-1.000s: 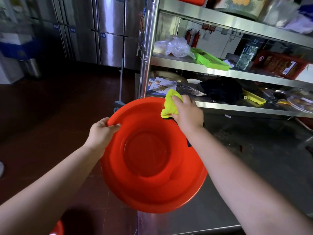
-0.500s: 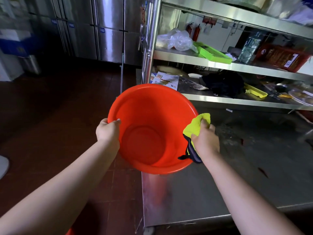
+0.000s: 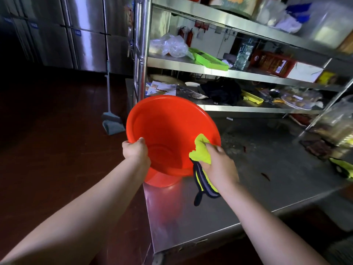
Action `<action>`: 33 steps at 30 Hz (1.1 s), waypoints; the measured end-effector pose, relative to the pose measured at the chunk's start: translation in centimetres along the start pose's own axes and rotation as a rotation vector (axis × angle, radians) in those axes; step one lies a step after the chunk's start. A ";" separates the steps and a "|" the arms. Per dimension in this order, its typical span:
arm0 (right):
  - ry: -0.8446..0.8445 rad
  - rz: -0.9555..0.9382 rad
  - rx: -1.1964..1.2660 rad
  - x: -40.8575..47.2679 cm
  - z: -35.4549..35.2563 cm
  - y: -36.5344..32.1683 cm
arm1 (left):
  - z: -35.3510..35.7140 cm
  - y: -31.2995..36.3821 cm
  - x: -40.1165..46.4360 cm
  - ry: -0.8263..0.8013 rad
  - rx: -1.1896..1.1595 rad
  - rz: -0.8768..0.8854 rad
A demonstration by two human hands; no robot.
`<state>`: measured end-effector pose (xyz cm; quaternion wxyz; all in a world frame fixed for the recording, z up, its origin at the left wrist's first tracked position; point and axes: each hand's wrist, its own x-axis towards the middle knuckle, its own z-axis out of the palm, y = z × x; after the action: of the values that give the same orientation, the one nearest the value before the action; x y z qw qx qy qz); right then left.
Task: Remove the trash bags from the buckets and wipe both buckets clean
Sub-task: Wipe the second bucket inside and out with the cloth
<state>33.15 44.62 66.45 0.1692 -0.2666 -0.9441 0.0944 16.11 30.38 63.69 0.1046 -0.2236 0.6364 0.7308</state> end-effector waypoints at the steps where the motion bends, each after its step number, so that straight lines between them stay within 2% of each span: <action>1: 0.053 0.014 0.044 -0.4 -0.5 0.4 | -0.1 0.3 0.2 -0.041 0.019 -0.026; 5: 0.207 0.034 0.027 -1.8 -2.6 2.6 | -0.4 1.2 1.3 -0.208 0.155 -0.133; 8: 0.232 0.066 -0.020 -3.0 -3.6 4.1 | -0.6 1.4 1.7 -0.354 0.113 -0.101; 10: 0.235 0.080 -0.043 -4.0 -3.8 4.8 | -0.9 1.4 1.5 -0.324 0.235 0.008; 11: 0.235 0.082 -0.053 -4.4 -3.7 5.1 | -1.2 1.2 1.0 -0.230 0.404 0.154; 12: 0.235 0.080 -0.059 -4.9 -3.5 5.4 | -1.6 0.9 0.2 -0.146 0.552 0.372; 13: 0.233 0.073 -0.061 -5.2 -3.4 5.6 | -2.1 0.4 -1.0 -0.139 0.624 0.641; 14: 0.230 0.063 -0.060 -5.5 -3.1 5.9 | -2.4 -0.3 -2.4 -0.223 0.648 0.899; 16: 0.215 0.041 -0.061 -5.6 -2.6 6.1 | -2.6 -2.0 -4.7 -0.486 0.821 1.247; 17: 0.206 0.033 -0.060 -5.5 -2.3 6.2 | -2.5 -2.9 -5.3 -0.555 0.995 1.355; 19: 0.212 0.001 -0.040 -5.5 -1.8 6.5 | -1.8 -4.3 -5.7 -0.525 1.244 1.492; 21: 0.244 -0.038 -0.008 -5.4 -1.2 6.8 | -1.5 -4.2 -5.5 -0.451 1.276 1.501; 26: 0.349 -0.298 -0.011 -3.6 -1.4 9.5 | 1.1 0.3 -5.2 -0.316 0.987 1.448; 30: 0.369 -0.432 0.022 -1.1 -1.6 11.3 | 3.2 4.4 -5.1 -0.278 0.867 1.183; 33: 0.409 -0.596 0.115 1.0 -1.8 11.5 | 4.2 5.3 -4.8 -0.336 0.842 0.954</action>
<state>38.46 54.95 65.29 0.3892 0.0170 -0.9202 0.0386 17.16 34.21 70.98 -0.0544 0.2601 0.8724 0.4103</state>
